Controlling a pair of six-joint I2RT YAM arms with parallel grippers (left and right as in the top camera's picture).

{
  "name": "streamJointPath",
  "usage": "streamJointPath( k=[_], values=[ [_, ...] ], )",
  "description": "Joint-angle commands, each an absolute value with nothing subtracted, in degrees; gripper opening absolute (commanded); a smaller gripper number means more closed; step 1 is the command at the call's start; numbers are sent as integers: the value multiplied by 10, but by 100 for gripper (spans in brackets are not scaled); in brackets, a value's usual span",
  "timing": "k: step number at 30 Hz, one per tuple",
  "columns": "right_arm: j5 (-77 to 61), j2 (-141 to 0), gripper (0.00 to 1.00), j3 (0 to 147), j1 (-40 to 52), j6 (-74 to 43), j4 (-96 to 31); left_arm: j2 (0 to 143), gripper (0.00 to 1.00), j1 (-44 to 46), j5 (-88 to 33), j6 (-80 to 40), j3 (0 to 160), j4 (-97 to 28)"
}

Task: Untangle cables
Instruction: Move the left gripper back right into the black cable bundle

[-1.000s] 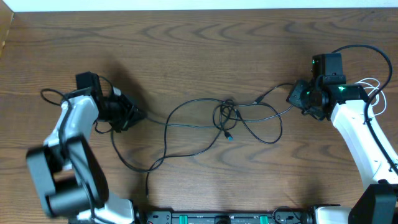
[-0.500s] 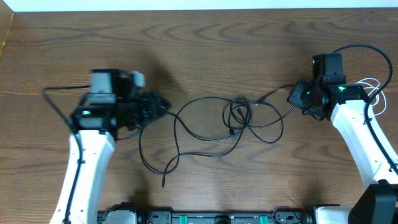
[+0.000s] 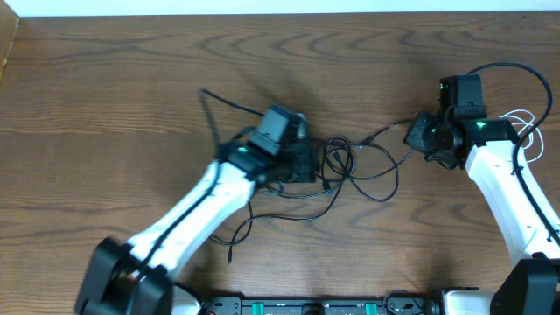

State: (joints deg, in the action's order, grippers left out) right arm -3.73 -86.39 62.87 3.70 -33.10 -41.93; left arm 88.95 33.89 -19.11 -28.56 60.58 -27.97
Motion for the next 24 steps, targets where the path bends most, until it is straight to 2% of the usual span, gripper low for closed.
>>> streamJointPath(
  k=[1,13,20,24],
  values=[
    [-42,-854,2,630,35,-338,-418,939,56,367,-173,-308,612,-243],
    [-45,-854,2,630,36,-338,-418,985,55,411,-168,-308,612,-162],
    [-47,-854,3,630,46,-338,-413,989,54,438,-51,-336,610,-149],
    [-47,-854,4,630,47,-338,-412,996,54,448,-38,-337,610,-127]
  ],
)
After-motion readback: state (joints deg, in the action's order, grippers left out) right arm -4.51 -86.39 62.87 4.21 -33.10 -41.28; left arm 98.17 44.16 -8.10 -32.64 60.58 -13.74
